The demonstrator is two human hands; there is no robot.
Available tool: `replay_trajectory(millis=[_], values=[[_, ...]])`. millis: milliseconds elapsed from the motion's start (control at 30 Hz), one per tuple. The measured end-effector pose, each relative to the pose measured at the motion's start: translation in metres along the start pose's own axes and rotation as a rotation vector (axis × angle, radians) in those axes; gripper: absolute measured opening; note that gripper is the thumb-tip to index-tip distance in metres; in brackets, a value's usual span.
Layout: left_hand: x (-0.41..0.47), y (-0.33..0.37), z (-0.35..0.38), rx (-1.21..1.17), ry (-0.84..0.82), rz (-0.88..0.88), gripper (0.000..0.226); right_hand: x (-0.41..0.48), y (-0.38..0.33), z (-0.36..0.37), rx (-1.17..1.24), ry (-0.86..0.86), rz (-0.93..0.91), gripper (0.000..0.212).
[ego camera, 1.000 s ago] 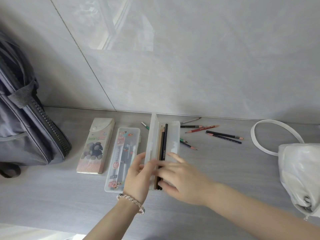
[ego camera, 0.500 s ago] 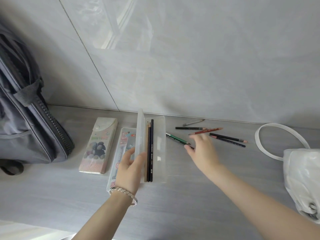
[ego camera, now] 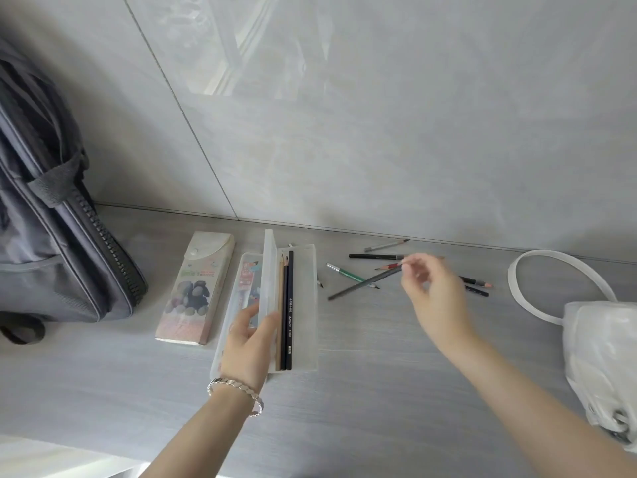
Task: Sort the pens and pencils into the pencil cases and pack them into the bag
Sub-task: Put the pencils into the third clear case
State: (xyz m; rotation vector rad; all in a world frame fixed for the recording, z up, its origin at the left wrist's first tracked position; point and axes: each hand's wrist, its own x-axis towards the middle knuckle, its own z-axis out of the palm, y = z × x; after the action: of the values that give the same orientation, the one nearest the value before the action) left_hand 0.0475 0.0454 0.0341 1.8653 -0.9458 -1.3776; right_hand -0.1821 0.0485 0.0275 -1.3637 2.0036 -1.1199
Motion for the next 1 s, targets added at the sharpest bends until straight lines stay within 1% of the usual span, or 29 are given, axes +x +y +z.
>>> replay_trajectory(millis=[67, 133, 200, 233, 267, 300, 400, 467, 500, 567, 600, 667, 700, 733, 767, 800, 833, 933, 967, 1000], values=[[-0.002, -0.002, 0.002, -0.004, -0.013, -0.009, 0.039, 0.007, -0.027, -0.014, 0.272, 0.081, 0.025, 0.010], [-0.002, -0.002, 0.005, 0.020, -0.037, -0.001, 0.041, 0.015, -0.047, -0.022, 0.489, 0.118, 0.068, 0.017], [-0.004, -0.003, 0.009, 0.044, -0.060, 0.010, 0.036, 0.018, -0.058, -0.020, 0.589, 0.097, 0.124, 0.021], [-0.006, -0.003, 0.010, 0.056, -0.075, 0.016, 0.032, 0.018, -0.060, -0.013, 0.604, 0.066, 0.150, 0.021], [-0.008, -0.003, 0.012, 0.065, -0.095, 0.020, 0.034, 0.015, -0.060, -0.003, 0.580, 0.027, 0.178, 0.020], [-0.010, -0.003, 0.014, 0.068, -0.120, 0.032, 0.033, 0.012, -0.058, 0.007, 0.512, -0.012, 0.200, 0.020], [-0.018, 0.000, 0.019, 0.053, -0.165, 0.056, 0.016, 0.002, -0.047, 0.037, 0.275, -0.123, 0.224, 0.014], [-0.021, 0.000, 0.021, -0.002, -0.191, 0.050, 0.022, -0.001, -0.043, 0.046, 0.148, -0.134, 0.201, 0.004], [-0.023, 0.002, 0.022, -0.031, -0.204, 0.044, 0.025, -0.001, -0.041, 0.049, 0.041, -0.128, 0.163, 0.002], [-0.024, 0.001, 0.024, -0.103, -0.199, -0.002, 0.025, 0.000, -0.036, 0.052, -0.154, -0.160, 0.105, 0.015], [-0.022, 0.000, 0.024, -0.142, -0.190, -0.031, 0.024, 0.001, -0.033, 0.053, -0.197, -0.191, 0.085, 0.019], [-0.019, -0.001, 0.023, -0.183, -0.163, -0.045, 0.019, 0.002, -0.027, 0.056, -0.158, -0.248, 0.043, 0.024], [-0.014, -0.002, 0.022, -0.182, -0.153, -0.043, 0.023, 0.006, -0.022, 0.056, -0.104, -0.240, 0.040, 0.024], [-0.009, -0.002, 0.021, -0.177, -0.153, -0.035, 0.045, 0.011, -0.016, 0.058, -0.068, -0.199, 0.042, 0.023], [-0.007, -0.001, 0.020, -0.175, -0.148, -0.032, 0.065, 0.015, -0.008, 0.058, -0.085, -0.157, 0.040, 0.021], [-0.002, -0.001, 0.018, -0.178, -0.132, -0.036, 0.075, 0.021, 0.002, 0.058, -0.154, -0.130, 0.032, 0.020], [0.001, 0.000, 0.017, -0.184, -0.116, -0.035, 0.074, 0.028, 0.014, 0.058, -0.271, -0.137, 0.023, 0.022], [0.013, 0.000, 0.014, -0.183, -0.087, -0.031, 0.062, 0.049, 0.042, 0.047, -0.712, -0.275, 0.005, 0.035], [0.015, 0.000, 0.013, -0.175, -0.079, -0.027, 0.062, 0.054, 0.048, 0.043, -0.821, -0.292, -0.060, 0.034], [0.017, 0.000, 0.012, -0.164, -0.068, -0.034, 0.068, 0.058, 0.051, 0.039, -0.903, -0.325, -0.141, 0.031]])
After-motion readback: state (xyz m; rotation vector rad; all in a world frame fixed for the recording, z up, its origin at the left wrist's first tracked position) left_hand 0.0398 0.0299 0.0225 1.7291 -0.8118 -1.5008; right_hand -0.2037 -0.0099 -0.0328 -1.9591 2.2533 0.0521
